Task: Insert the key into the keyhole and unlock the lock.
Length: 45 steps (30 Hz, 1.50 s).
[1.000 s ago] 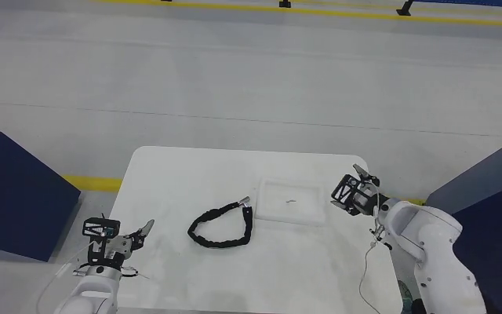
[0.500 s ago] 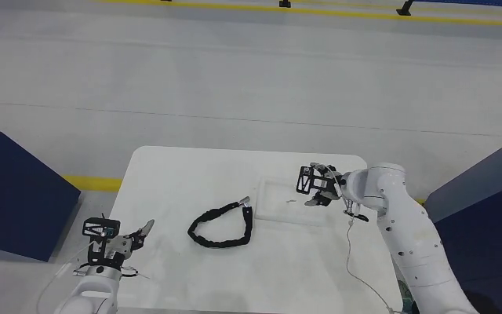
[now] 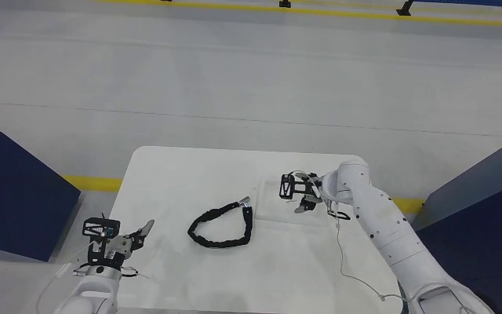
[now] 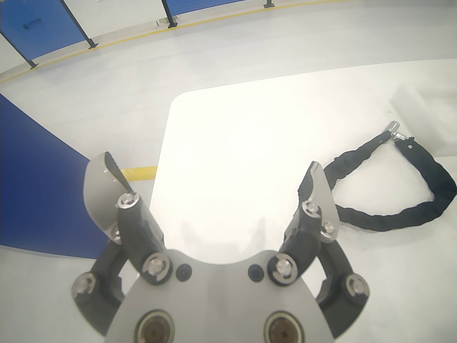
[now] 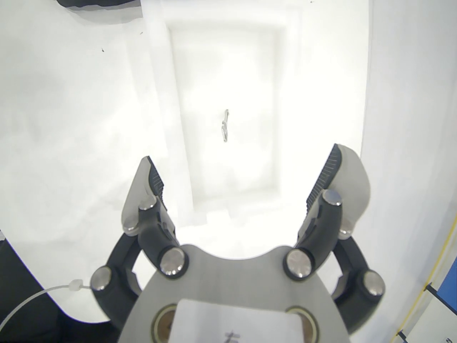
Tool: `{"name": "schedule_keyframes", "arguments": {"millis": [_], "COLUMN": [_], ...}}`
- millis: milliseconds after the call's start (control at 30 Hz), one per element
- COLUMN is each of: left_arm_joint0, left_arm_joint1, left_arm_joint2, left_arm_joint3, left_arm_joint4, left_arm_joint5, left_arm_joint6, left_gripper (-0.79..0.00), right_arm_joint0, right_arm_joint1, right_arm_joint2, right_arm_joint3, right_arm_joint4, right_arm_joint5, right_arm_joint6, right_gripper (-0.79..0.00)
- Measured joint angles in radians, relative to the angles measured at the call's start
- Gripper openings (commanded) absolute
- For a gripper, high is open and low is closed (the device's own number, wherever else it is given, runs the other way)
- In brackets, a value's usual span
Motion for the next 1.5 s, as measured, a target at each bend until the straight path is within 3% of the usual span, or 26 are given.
{"name": "schedule_keyframes", "arguments": {"millis": [67,200,233,267,933,1000,1033,1067,1500], "left_arm_joint0": [0.000,0.000,0.000,0.000,0.000,0.000,0.000,0.000,0.000], "left_arm_joint1": [0.000,0.000,0.000,0.000,0.000,0.000,0.000,0.000,0.000], "left_arm_joint2": [0.000,0.000,0.000,0.000,0.000,0.000,0.000,0.000,0.000], "left_arm_joint3": [0.000,0.000,0.000,0.000,0.000,0.000,0.000,0.000,0.000], "left_arm_joint4": [0.000,0.000,0.000,0.000,0.000,0.000,0.000,0.000,0.000], "left_arm_joint5": [0.000,0.000,0.000,0.000,0.000,0.000,0.000,0.000,0.000], "left_arm_joint6": [0.000,0.000,0.000,0.000,0.000,0.000,0.000,0.000,0.000], "left_gripper": [0.000,0.000,0.000,0.000,0.000,0.000,0.000,0.000,0.000], "right_arm_joint0": [0.012,0.039,0.045,0.050,0.098,0.101,0.103,0.104,0.132], "right_arm_joint1": [-0.009,-0.028,-0.031,-0.035,-0.074,-0.079,-0.081,-0.083,-0.095], "right_arm_joint2": [-0.024,-0.067,-0.075,-0.081,-0.153,-0.160,-0.164,-0.167,-0.182], "right_arm_joint3": [0.036,0.115,0.131,0.146,0.295,0.305,0.309,0.313,0.272], "right_arm_joint4": [-0.014,-0.038,-0.041,-0.043,-0.081,-0.083,-0.083,-0.084,-0.119], "right_arm_joint5": [0.018,0.049,0.052,0.053,0.057,0.060,0.061,0.062,0.061], "right_arm_joint6": [-0.026,-0.081,-0.091,-0.099,-0.210,-0.215,-0.218,-0.220,-0.161], "right_gripper": [0.000,-0.209,-0.372,-0.400,-0.551,-0.619,-0.677,-0.785,-0.785]}}
